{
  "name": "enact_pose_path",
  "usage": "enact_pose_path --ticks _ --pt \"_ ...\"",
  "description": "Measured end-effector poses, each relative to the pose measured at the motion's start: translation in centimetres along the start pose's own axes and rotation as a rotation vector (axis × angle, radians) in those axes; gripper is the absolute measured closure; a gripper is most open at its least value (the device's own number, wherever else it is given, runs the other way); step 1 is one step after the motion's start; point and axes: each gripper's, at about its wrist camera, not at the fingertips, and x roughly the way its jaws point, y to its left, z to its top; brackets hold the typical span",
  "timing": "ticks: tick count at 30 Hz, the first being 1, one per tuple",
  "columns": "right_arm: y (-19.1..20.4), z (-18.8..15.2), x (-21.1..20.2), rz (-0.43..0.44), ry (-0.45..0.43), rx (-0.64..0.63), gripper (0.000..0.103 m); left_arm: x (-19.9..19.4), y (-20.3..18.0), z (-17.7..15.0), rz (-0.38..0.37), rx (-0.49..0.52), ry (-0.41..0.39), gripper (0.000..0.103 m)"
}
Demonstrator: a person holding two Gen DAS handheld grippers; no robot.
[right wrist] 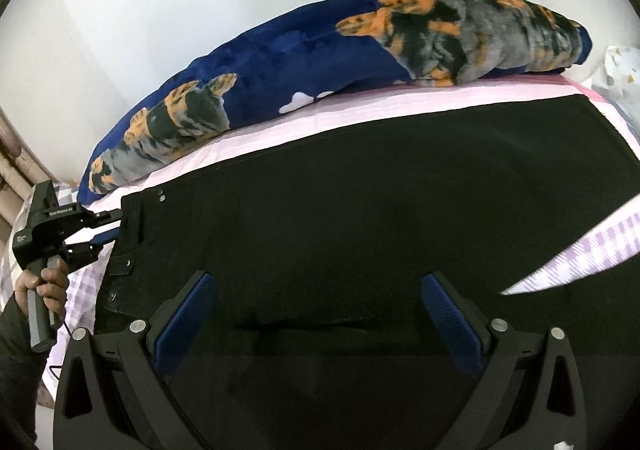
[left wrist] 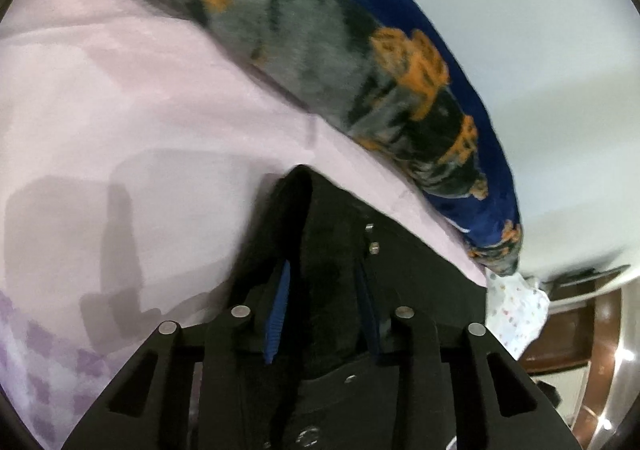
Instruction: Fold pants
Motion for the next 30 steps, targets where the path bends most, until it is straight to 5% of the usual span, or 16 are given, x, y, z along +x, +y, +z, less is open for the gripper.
enact_pose_path --ticks 16,21,30 --pt "0.2 1.4 2.6 0.009 -0.001 -0.030 0.001 3.5 0.2 3.4 -0.067 0.041 -0.005 0.077" --pt "0.0 3.0 4.0 0.078 0.030 -0.056 0.001 3.6 0.8 3.4 -0.083 0.054 -0.022 0.093" --pt "1.4 9.1 7.4 0.219 0.149 -0.387 0.001 -1.2 -2.6 0.7 -0.186 0.235 -0.159 0.095"
